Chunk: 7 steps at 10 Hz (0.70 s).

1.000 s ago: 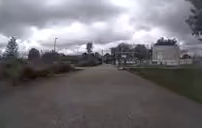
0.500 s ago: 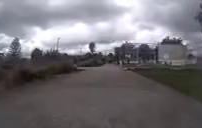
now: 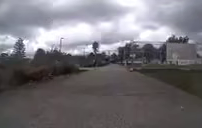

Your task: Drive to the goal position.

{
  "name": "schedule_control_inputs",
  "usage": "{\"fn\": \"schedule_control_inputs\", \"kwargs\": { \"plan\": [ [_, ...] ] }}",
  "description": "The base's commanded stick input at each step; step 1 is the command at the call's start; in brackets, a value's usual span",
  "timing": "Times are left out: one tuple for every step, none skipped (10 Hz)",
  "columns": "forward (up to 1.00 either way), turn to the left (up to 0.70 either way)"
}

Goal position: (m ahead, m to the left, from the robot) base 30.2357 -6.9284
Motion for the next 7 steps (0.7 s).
{"fn": "schedule_control_inputs", "kwargs": {
  "plan": [
    [1.00,0.00],
    [1.00,0.00],
    [1.00,0.00],
    [1.00,0.00],
    [1.00,0.00],
    [1.00,-0.01],
    [1.00,-0.09]
  ]
}}
